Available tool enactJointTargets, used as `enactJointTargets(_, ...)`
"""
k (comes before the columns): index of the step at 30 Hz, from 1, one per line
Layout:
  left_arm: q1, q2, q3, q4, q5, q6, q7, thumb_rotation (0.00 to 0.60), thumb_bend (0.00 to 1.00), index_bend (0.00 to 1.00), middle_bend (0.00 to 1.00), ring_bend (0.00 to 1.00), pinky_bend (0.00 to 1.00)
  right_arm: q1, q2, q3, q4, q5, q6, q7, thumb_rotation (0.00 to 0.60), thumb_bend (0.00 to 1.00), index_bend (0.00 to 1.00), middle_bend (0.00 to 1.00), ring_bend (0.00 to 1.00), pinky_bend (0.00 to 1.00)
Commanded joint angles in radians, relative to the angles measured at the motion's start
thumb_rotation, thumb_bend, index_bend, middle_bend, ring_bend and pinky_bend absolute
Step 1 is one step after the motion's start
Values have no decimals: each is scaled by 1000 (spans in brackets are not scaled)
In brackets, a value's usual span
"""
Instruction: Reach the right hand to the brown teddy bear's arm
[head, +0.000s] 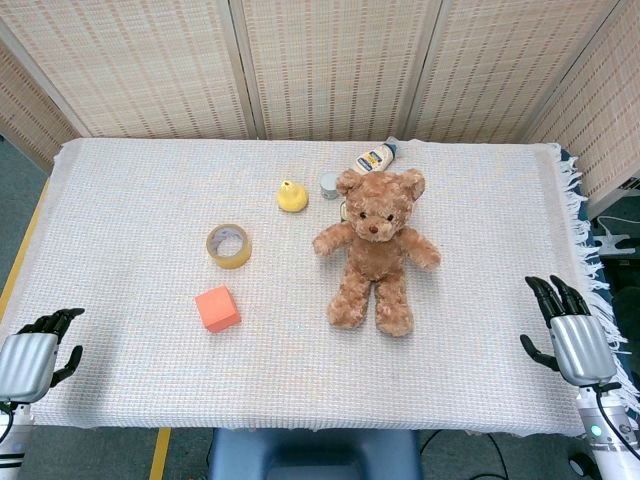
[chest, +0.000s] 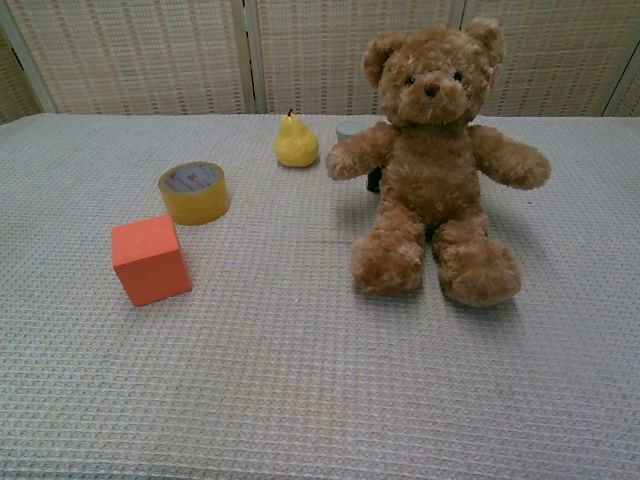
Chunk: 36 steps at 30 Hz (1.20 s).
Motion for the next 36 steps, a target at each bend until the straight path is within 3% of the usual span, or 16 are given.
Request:
enactJointTargets(1,0,1,0,-7,-1,1,-1,600,398,235,274,317,492,-2,1,-3,2,-2,3,2,600,197,0,86,0,120)
enactJointTargets(8,1,2,3,-12,8,5,4,600,398,235,275,316,492,-3,6,0,1,1,6,15,600,197,0,86,0,120)
enactJointTargets(12,2,1,6,0,28,21,0,600,397,235,276,317,493,-2,-33,29,32,3,50,-11,600,197,16,86,0,123)
enactJointTargets(15,3,3,8,-4,36,27,-16,600,397,235,280,317,493,1,-114,65,121,-15,128,-25,600,197,103,160,6,210)
enactJointTargets(19,11,15,14,-9,50,41,-39,600,397,235,284,316,493,20,-194,90,227,-8,144,-16,600,198,163,252,62,306)
enactJointTargets(24,17,21,12,-18,59,59,-67,600,396,235,287,317,492,83,-265,122,358,0,101,-42,600,196,156,266,68,305)
enactJointTargets(29,11,20,12,-14,47,37,-64,600,396,235,290,316,493,150,-302,148,411,10,42,-72,600,196,149,265,69,297)
enactJointTargets(36,10,28,11,-21,35,26,-71,600,397,235,293,317,493,208,-353,121,435,-11,-22,-99,600,124,154,263,68,252)
